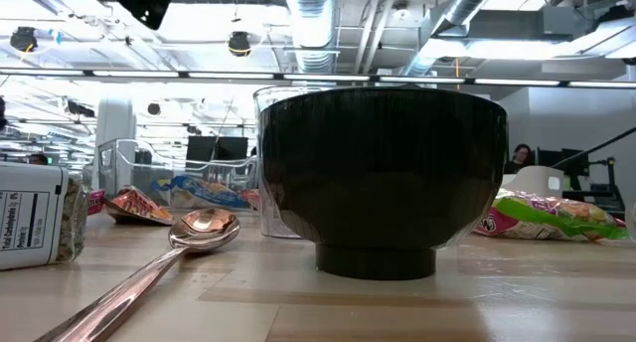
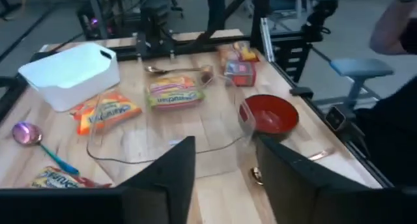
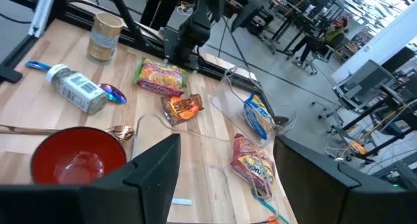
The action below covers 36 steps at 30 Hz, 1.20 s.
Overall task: Pick & Place Food Item
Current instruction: Put the gold spice bottle into the bottom transparent bin
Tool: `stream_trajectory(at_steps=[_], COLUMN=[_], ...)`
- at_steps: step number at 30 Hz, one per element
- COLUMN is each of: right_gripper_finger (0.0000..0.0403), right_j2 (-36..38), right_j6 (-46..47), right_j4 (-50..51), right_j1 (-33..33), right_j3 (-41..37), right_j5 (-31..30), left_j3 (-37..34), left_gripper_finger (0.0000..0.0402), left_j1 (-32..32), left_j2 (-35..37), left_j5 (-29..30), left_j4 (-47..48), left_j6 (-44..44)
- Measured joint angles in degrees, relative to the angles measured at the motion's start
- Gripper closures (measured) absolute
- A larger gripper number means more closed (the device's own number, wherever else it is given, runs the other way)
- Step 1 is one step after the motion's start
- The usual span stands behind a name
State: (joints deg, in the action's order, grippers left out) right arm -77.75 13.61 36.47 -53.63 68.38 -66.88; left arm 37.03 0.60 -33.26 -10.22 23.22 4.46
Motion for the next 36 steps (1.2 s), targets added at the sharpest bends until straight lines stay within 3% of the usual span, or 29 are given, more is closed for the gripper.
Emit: stream_trajectory(at_steps=[3, 6, 13, 16, 19, 22, 26, 31, 36], right_gripper_finger=[0.0163, 0.0163, 0.0163, 0.0163, 0.0163, 0.0163, 0.0163, 0.0163, 0.0163], right_j2=[0.86, 1.44, 1.44, 1.44, 1.44, 1.44, 1.44, 1.44, 1.66], right_j6=[-0.01, -0.04, -0.02, 0.0, 0.0, 0.51, 1.01, 1.03, 1.03], right_j4=[0.0, -0.02, 0.0, -0.01, -0.01, -0.02, -0.02, -0.04, -0.22], right_j1=[-0.04, 0.0, -0.44, -1.02, -1.73, -2.34, -2.94, -2.8, -2.47], right_j3=[0.0, 0.0, 0.0, 0.0, 0.0, 0.0, 0.0, 0.0, 0.0], right_j5=[0.23, 0.65, 1.39, 1.46, 1.48, 1.52, 1.45, 1.33, 1.19], left_j3=[-0.04, 0.98, 12.68, 19.72, 28.01, 35.58, 41.46, 43.31, 43.02], left_gripper_finger=[0.0206, 0.0176, 0.0138, 0.0135, 0.0135, 0.0135, 0.0135, 0.0135, 0.0135], left_j1=[6.18, 11.8, 21.22, 24.49, 28.85, 32.92, 37.59, 42.32, 46.26], left_j2=[-1.67, -4.27, -12.43, -16.33, -20.09, -23.97, -29.22, -35.52, -41.58], left_j5=[6.42, 8.81, 17.6, 21.65, 32.76, 42.01, 46.15, 44.3, 36.71], left_j4=[-4.63, -12.4, -14.08, -8.62, 5.51, 19.24, 33.6, 52.89, 60.38], left_j6=[-0.71, 0.4, 7.67, 9.6, 7.47, -1.07, -17.45, -40.93, -56.16])
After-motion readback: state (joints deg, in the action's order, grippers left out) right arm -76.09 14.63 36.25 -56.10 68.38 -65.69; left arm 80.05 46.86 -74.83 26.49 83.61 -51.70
